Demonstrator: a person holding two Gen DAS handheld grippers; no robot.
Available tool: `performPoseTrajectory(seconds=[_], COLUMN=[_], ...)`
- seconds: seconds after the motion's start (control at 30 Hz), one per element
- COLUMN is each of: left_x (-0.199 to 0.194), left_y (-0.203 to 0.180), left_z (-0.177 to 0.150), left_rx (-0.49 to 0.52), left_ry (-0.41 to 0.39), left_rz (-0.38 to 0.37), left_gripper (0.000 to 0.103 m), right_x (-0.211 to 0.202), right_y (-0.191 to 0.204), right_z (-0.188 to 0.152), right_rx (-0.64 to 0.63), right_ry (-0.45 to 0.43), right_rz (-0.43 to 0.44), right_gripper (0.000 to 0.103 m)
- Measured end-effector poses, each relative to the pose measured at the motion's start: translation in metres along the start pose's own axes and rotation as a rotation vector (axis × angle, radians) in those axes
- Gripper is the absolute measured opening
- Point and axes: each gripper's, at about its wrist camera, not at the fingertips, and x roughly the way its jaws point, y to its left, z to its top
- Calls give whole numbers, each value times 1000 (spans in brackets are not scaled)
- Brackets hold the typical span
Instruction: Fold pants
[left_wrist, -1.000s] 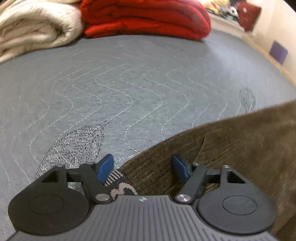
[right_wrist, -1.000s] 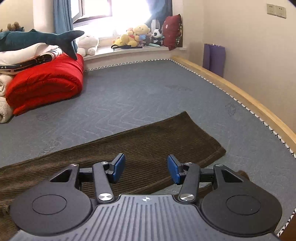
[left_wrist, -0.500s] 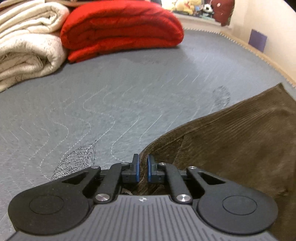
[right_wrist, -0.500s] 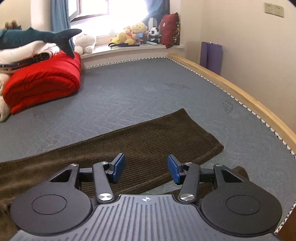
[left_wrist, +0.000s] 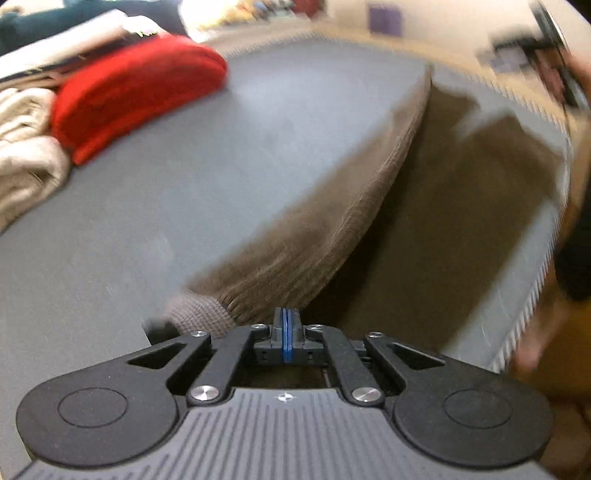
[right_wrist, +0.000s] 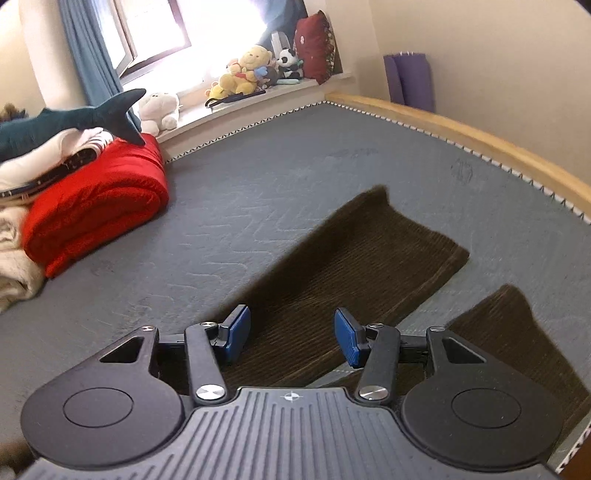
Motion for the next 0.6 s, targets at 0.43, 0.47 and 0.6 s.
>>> performPoseTrajectory(seconds=[0.43, 0.47, 0.6], left_x=[48, 54, 75], left_y=[-1, -5, -26], left_z=[2, 5, 10], left_rx=[-33, -3, 108], left_ry=[46, 51, 78], left_rz=[-70, -72, -90], left_gripper=[13, 22, 39], right_x=[24, 26, 35], right_y=[-57, -58, -58], right_z=[1, 1, 1], right_rx=[276, 281, 251], right_ry=[84, 84, 94], right_rz=[4, 3, -19], right_gripper=[45, 45, 45])
